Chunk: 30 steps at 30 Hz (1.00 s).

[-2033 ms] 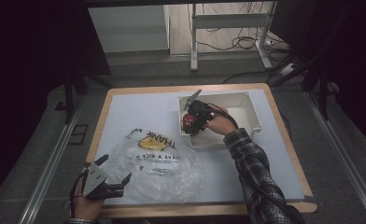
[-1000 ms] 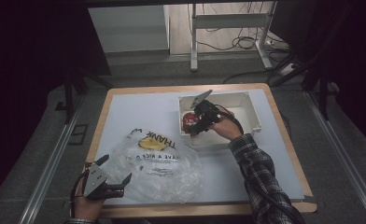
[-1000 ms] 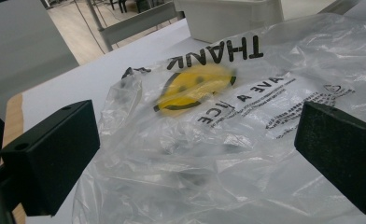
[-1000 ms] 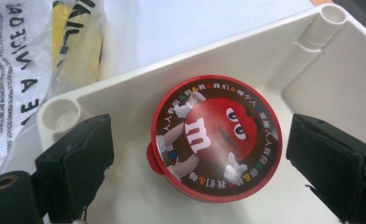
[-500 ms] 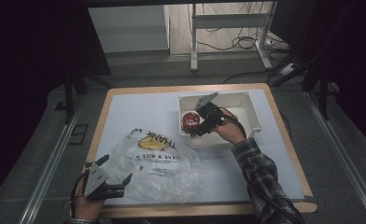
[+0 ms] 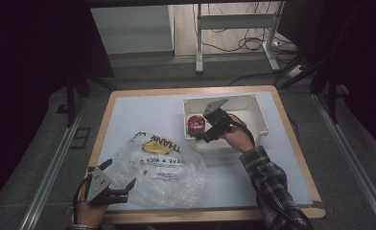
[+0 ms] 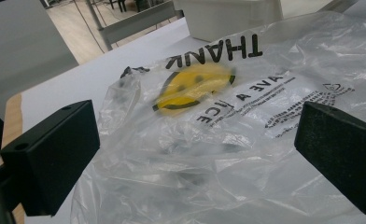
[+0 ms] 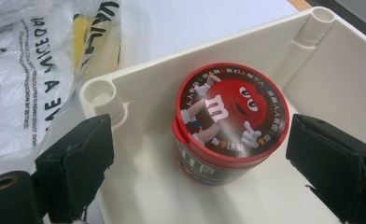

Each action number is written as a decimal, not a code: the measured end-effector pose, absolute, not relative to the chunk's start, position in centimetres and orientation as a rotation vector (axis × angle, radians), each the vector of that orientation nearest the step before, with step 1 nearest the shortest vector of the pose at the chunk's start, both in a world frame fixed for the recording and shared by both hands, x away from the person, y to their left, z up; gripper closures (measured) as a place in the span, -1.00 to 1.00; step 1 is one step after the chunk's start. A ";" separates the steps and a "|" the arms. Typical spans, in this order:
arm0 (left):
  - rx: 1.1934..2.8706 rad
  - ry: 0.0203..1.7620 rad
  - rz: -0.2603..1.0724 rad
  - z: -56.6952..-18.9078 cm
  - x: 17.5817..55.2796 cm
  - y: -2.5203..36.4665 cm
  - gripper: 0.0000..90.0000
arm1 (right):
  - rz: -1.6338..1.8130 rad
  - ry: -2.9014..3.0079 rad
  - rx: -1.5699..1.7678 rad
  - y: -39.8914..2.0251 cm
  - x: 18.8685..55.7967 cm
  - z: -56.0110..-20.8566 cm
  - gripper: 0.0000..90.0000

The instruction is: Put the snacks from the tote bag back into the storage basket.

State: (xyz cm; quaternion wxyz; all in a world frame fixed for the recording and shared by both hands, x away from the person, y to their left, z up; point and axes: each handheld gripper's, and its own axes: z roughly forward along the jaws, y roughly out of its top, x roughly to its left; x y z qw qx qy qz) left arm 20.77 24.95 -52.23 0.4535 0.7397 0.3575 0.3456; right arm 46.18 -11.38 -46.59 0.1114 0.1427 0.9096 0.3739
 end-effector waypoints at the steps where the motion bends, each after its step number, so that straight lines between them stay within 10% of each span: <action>1: 1.826 0.882 0.853 -52.2 20.8 25.0 -1.00 | 1.103 2.670 0.420 -11.4 46.1 -46.6 -0.82; 30: 1.820 0.880 0.854 -52.2 20.7 25.0 -1.00 | 1.233 2.605 0.475 -13.0 44.7 -46.2 -0.82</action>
